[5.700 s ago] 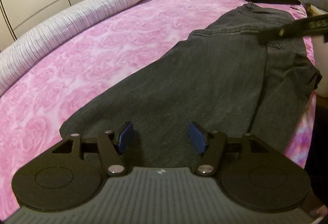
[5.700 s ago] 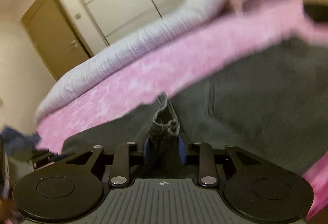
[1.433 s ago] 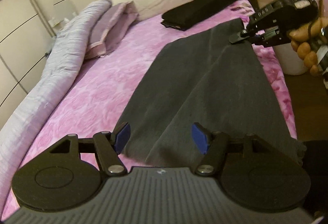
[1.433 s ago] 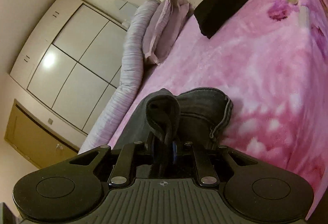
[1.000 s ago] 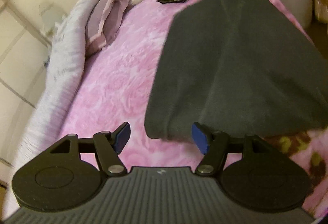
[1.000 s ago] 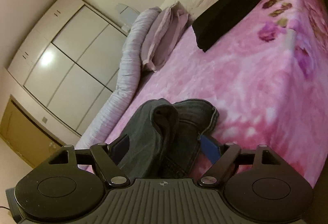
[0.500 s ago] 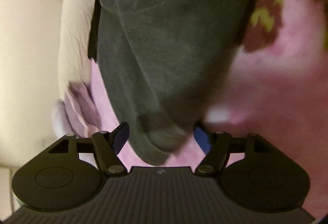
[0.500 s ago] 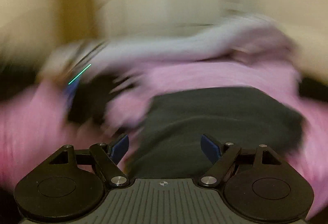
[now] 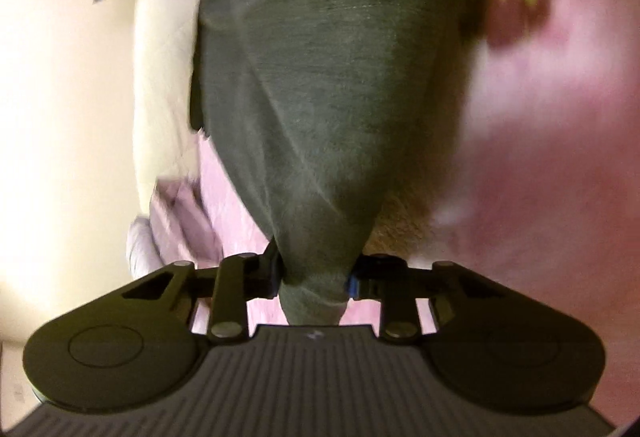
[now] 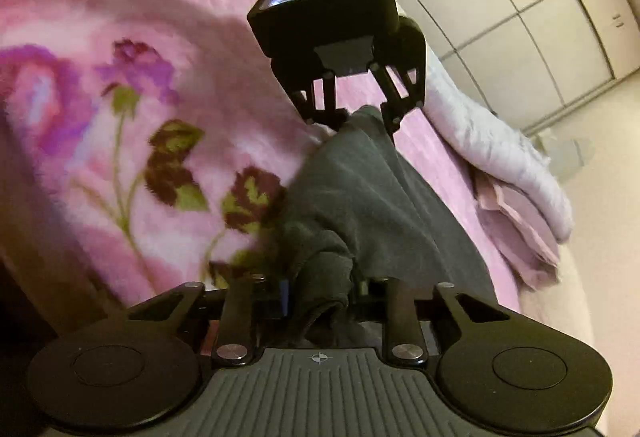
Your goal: Fold clothes
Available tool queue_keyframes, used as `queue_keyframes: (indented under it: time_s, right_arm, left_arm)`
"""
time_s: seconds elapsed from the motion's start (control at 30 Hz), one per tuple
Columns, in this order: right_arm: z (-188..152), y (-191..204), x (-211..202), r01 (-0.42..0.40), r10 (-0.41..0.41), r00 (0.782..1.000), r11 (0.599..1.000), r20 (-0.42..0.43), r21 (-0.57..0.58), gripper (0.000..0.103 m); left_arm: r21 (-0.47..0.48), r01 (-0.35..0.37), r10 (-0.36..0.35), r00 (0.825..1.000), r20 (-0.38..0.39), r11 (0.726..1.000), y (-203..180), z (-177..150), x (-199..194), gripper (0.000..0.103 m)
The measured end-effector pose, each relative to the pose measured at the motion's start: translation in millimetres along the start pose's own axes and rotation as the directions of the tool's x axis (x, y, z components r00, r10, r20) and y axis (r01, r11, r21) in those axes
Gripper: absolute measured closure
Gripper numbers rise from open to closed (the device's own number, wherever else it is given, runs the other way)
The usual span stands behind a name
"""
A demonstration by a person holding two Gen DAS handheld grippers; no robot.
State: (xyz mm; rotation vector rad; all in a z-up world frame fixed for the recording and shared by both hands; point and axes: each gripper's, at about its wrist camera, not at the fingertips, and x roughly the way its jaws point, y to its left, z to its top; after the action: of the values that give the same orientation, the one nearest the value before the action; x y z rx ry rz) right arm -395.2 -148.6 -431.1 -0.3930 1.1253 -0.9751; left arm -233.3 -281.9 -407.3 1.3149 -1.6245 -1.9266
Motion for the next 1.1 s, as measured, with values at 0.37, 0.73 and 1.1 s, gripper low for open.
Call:
queue_keyframes:
  time_s: [0.37,0.73,1.1]
  right_arm:
    - [7.2,43.3,-82.9,-0.107,0.244,0.878,0.938,0.411,-0.329,0.084]
    - [60.1,106.2,-54.7,-0.043,0.389,0.761,0.829,0.520,-0.557,0.084]
    - [44.5,146.3,-95.6,0.039,0.216,0.829,0.898,0.516,-0.438,0.030]
  left_arm:
    - [-0.224,0.029,-0.134,0.874,-0.467,0.974,-57.1,32.3,-206.6,0.080]
    - [-0.562,-0.274,-0.331,0.582,-0.743,0.780,-118.5,73.1,-292.9,0.079]
    - [-0.453,-0.395,-0.151,0.597,-0.788,0.799,-150.5,89.0,-285.5,0.066]
